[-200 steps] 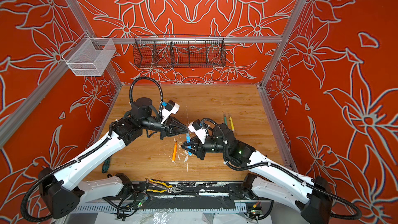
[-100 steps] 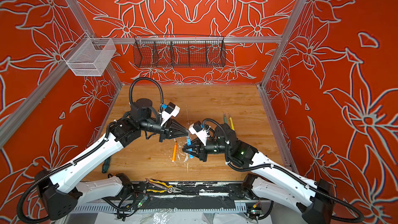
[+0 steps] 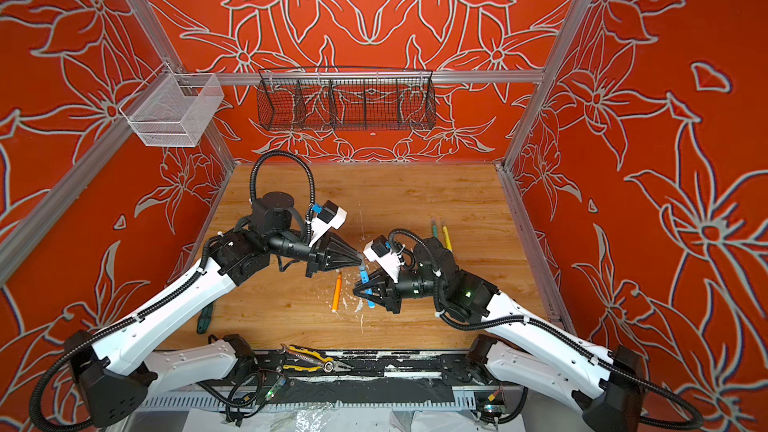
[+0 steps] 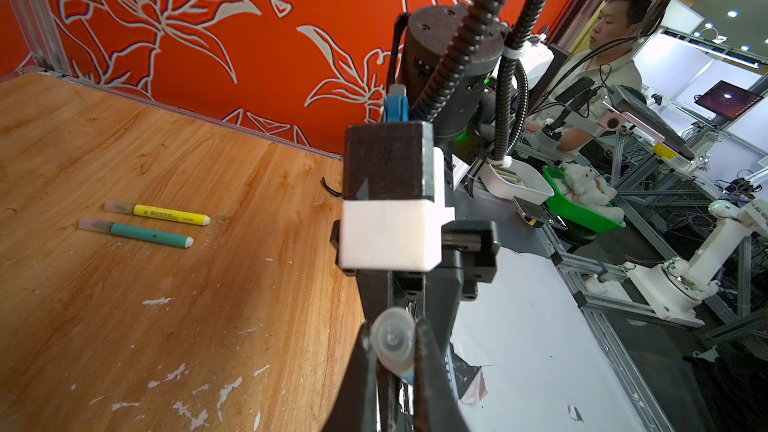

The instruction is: Insert the pens into the pen caps

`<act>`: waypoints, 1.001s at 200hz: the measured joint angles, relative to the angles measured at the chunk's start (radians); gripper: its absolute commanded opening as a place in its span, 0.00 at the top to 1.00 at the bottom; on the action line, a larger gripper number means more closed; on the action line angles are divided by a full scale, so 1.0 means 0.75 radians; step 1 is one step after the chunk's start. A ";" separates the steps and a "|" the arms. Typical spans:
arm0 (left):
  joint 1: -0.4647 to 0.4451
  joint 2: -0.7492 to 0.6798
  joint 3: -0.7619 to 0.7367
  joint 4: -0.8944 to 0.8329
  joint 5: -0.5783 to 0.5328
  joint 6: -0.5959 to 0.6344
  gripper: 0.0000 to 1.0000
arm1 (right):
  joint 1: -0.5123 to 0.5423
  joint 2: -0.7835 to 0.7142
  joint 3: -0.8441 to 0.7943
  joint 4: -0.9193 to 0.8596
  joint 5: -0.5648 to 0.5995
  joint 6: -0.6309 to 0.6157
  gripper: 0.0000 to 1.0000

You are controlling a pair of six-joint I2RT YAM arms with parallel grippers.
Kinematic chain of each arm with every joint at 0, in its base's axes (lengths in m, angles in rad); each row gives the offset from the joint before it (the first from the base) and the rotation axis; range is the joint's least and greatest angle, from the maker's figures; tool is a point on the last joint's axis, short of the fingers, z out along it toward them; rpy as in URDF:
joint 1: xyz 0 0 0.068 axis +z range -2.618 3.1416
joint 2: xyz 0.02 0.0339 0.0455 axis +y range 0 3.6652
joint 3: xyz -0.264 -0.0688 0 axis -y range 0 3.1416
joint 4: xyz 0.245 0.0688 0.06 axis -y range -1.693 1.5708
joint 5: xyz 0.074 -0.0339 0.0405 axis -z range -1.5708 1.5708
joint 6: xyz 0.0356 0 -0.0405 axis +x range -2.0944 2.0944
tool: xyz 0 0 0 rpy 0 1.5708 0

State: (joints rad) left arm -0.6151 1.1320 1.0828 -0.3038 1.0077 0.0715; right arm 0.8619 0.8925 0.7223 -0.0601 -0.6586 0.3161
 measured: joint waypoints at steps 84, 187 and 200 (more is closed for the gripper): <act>-0.001 0.000 0.007 -0.047 -0.003 0.038 1.00 | -0.006 -0.007 0.001 -0.026 -0.013 -0.013 1.00; 0.083 -0.247 -0.305 0.068 0.091 -0.281 0.03 | -0.121 0.044 0.201 0.218 0.082 0.077 1.00; 0.156 -0.331 -0.335 0.154 0.089 -0.349 0.03 | -0.121 0.045 0.201 0.211 0.087 0.076 1.00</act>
State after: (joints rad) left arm -0.4980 0.8841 0.8318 -0.1883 1.0744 -0.1905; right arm 0.7715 0.9260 0.8734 0.0982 -0.5930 0.3733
